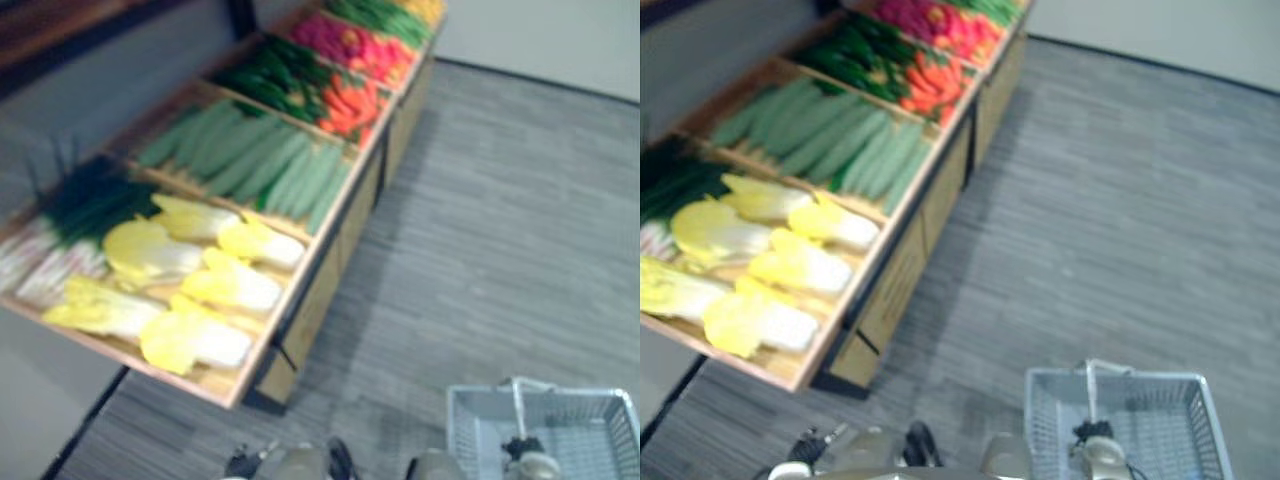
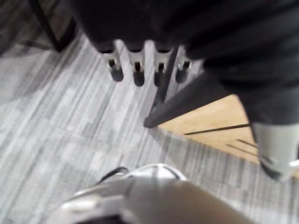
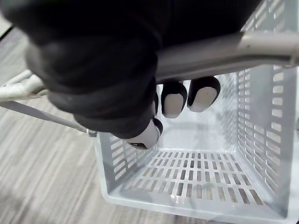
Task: Pick vegetable in the basket
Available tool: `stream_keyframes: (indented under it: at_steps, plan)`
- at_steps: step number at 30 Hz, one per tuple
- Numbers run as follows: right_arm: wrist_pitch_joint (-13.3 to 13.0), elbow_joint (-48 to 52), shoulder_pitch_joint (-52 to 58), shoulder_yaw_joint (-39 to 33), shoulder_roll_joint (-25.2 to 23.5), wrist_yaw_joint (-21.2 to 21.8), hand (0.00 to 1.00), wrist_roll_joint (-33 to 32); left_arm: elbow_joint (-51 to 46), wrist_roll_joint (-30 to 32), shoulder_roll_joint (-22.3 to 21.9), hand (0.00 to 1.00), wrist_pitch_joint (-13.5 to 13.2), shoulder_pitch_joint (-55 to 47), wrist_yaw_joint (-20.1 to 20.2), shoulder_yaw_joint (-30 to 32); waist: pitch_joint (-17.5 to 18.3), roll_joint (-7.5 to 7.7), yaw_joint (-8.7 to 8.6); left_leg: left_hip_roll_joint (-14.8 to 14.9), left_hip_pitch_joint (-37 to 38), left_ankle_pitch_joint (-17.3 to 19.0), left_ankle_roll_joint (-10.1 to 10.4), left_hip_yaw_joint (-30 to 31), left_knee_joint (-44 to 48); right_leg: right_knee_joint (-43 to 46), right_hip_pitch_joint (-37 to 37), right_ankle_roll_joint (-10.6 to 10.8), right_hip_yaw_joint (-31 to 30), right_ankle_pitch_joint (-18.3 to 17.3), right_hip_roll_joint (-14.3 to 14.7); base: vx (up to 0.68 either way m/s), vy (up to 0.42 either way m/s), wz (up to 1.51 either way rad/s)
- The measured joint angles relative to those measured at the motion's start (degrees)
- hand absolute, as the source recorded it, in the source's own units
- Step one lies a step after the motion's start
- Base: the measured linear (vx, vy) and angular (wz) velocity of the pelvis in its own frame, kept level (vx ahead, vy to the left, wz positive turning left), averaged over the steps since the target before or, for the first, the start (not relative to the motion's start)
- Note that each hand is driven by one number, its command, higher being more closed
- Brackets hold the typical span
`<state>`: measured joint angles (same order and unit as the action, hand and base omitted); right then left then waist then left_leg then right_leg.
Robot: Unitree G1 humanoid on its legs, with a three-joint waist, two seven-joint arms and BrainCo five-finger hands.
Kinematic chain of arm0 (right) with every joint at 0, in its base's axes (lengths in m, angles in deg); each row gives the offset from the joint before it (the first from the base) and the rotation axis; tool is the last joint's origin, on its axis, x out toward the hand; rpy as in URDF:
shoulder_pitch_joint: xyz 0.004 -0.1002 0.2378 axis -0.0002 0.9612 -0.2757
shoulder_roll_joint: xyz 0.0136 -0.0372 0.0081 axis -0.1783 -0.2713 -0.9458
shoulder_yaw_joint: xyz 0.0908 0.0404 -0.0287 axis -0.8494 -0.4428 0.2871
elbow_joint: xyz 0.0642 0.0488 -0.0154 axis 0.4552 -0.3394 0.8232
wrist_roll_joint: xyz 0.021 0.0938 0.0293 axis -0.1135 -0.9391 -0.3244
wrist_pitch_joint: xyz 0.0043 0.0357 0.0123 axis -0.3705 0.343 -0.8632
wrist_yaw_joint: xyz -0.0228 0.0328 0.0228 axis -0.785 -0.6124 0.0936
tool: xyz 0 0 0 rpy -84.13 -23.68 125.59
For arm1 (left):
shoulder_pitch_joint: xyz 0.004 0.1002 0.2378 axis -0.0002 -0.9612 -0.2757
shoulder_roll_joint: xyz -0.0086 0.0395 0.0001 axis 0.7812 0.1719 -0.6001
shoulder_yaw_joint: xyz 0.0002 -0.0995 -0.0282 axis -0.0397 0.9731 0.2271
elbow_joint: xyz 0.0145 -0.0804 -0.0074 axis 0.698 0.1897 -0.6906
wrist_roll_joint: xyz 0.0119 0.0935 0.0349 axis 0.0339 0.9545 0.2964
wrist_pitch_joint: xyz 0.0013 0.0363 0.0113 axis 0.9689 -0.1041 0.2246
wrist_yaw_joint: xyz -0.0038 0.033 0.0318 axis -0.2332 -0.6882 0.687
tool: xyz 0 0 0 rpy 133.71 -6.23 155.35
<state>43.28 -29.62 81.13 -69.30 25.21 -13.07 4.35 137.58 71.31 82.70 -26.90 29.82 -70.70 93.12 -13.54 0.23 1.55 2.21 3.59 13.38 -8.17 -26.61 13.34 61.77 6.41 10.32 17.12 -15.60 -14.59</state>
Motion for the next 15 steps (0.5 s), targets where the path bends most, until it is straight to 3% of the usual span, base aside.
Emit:
stream_keyframes:
  at_steps: [2,4,5,7,9,10,11,13,15]
  plan:
    - [-0.95,0.00,-0.47,-0.13,0.02,-0.01,1.00,0.57,-1.07,0.00,-0.06,0.00,-0.08,0.50,-0.42,-1.26,-0.05,-0.47,-0.18,-0.45,1.87,-0.79,1.25,5.32,-2.19,-7.46,3.55,-1.33,-1.56,-0.84,-0.04,0.37,-0.169,1.46]
    - [-1.05,-0.55,-0.61,-0.30,0.08,0.01,1.00,1.05,-1.44,-0.05,-0.12,0.00,-0.48,1.46,-0.95,-1.48,-0.02,-0.43,-1.11,-0.56,2.25,-1.79,2.99,14.03,-3.37,-25.87,4.65,-1.52,-10.09,-0.53,1.97,0.33,-0.287,1.83]
    - [-1.05,-0.68,-0.50,-0.56,0.08,0.02,1.00,1.32,-1.37,-0.04,-0.15,0.00,-0.49,1.78,-1.06,-1.50,-0.01,-0.40,-1.24,-0.57,2.04,-1.82,3.70,16.44,-3.37,-30.33,4.55,-1.38,-13.68,-0.29,2.48,0.28,-0.362,2.00]
    - [-1.10,-1.07,0.34,-1.57,0.16,-0.09,1.00,1.61,-1.14,-0.08,-0.13,0.00,-0.70,2.86,-1.32,-1.47,0.07,-0.21,-1.48,-0.34,0.57,-0.52,7.96,26.90,-2.79,-40.33,4.52,-1.39,-28.09,1.72,3.17,0.29,-0.582,2.11]
    - [-1.46,-2.04,1.22,-2.81,0.03,0.03,1.00,1.64,-0.83,-0.08,0.56,0.00,-0.92,3.15,-1.38,-1.33,0.12,0.67,-1.31,0.06,-1.22,1.01,10.87,33.13,-0.23,-41.56,4.06,-1.40,-35.09,1.80,3.39,0.17,-0.482,1.79]
    - [-1.37,-2.87,1.65,-2.88,-0.24,0.07,1.00,1.64,-0.73,-0.28,1.24,0.00,-1.02,2.99,-1.40,-1.15,0.24,1.40,-0.97,0.39,-2.38,2.42,13.26,36.45,1.44,-42.63,3.06,-1.71,-36.48,1.81,3.54,0.13,-0.729,2.13]
    - [-1.24,-3.93,2.47,-2.92,-0.63,0.16,1.00,1.66,1.06,-1.87,1.51,0.00,-1.00,2.77,-1.40,0.33,-0.44,0.64,-0.42,3.16,-2.70,3.84,16.64,41.80,2.99,-38.75,2.05,1.32,-31.74,2.35,5.78,0.10,-0.734,1.75]
    - [-0.80,-3.74,3.16,-2.88,-0.24,0.05,1.00,1.61,1.32,-2.29,-0.34,0.00,-1.01,1.59,-1.25,1.74,1.07,-1.85,0.18,8.07,-3.13,0.74,16.84,41.09,1.82,-36.31,1.98,-1.02,-25.62,0.87,8.23,0.12,-0.676,1.56]
    - [-0.61,-3.63,3.15,-2.91,-0.50,0.09,1.00,1.55,1.29,-2.29,-0.68,0.00,-1.03,1.68,-1.23,3.38,1.17,-2.20,0.13,10.89,-4.65,-4.79,16.69,36.75,-0.91,-35.80,1.26,-2.95,-20.18,0.17,8.85,0.07,-0.490,1.40]
